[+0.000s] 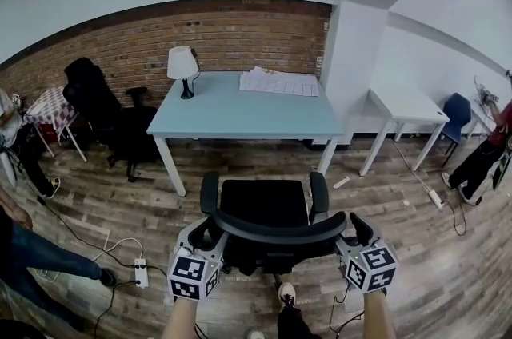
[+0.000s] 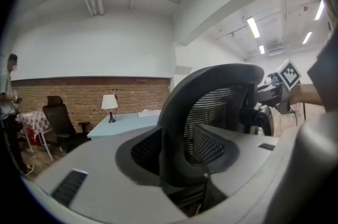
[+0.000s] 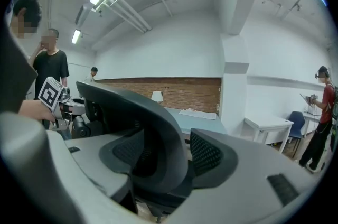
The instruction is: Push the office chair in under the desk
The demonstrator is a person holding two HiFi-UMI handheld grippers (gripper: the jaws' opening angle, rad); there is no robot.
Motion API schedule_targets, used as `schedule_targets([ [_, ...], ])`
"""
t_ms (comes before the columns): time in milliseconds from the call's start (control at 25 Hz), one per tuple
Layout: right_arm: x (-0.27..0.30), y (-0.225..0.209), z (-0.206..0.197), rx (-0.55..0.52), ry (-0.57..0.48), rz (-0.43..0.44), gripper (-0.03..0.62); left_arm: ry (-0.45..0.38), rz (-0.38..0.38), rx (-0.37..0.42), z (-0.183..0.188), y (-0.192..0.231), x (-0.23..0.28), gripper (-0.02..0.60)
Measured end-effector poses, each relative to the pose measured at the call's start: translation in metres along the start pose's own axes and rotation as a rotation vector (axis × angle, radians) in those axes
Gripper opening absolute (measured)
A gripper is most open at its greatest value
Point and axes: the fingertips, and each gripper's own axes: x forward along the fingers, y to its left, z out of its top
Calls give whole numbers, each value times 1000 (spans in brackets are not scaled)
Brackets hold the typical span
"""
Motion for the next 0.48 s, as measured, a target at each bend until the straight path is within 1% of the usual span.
schedule_targets([
  [120, 13, -2, -1, 6, -9, 36, 293, 6, 10, -17, -2, 8, 10, 232],
  [320, 26, 2, -1, 22, -30, 99, 294, 22, -23, -19, -10, 14, 22, 249],
  [480, 33, 0, 1, 50, -41, 119, 296, 20, -30, -18, -9, 17, 30, 267],
])
